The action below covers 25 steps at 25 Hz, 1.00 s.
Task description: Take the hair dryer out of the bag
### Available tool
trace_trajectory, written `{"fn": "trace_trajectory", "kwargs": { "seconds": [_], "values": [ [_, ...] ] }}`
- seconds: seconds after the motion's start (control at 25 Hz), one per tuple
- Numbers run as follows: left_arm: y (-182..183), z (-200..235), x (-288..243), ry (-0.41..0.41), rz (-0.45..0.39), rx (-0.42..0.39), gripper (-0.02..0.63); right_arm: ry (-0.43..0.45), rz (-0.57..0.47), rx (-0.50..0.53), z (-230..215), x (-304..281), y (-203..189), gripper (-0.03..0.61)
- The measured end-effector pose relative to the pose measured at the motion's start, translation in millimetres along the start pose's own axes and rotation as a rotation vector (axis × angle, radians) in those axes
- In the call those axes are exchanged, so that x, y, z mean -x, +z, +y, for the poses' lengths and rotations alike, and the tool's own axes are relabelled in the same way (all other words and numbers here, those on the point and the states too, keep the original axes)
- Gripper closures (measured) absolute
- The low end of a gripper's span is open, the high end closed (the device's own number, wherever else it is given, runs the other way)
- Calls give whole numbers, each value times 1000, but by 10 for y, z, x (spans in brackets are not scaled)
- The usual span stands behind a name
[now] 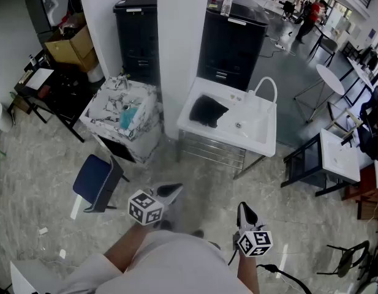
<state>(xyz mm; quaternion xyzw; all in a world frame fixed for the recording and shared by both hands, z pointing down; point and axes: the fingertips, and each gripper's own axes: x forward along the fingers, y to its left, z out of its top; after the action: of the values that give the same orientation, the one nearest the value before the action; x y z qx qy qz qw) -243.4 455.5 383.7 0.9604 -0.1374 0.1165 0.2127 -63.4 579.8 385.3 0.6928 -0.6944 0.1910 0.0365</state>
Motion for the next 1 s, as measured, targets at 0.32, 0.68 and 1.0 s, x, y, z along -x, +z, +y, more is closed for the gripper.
{"fn": "trace_trajectory", "kwargs": {
  "seconds": [0.32, 0.68, 1.0],
  "values": [
    [-17, 30, 22, -13, 4, 1, 612, 2, 1, 10, 93, -47, -8, 574],
    [7, 164, 71, -43, 11, -5, 612, -7, 3, 1, 264, -191, 15, 574],
    [63, 379, 201, -71, 23, -25, 612, -38, 11, -8, 432, -439, 0, 574]
  ]
}}
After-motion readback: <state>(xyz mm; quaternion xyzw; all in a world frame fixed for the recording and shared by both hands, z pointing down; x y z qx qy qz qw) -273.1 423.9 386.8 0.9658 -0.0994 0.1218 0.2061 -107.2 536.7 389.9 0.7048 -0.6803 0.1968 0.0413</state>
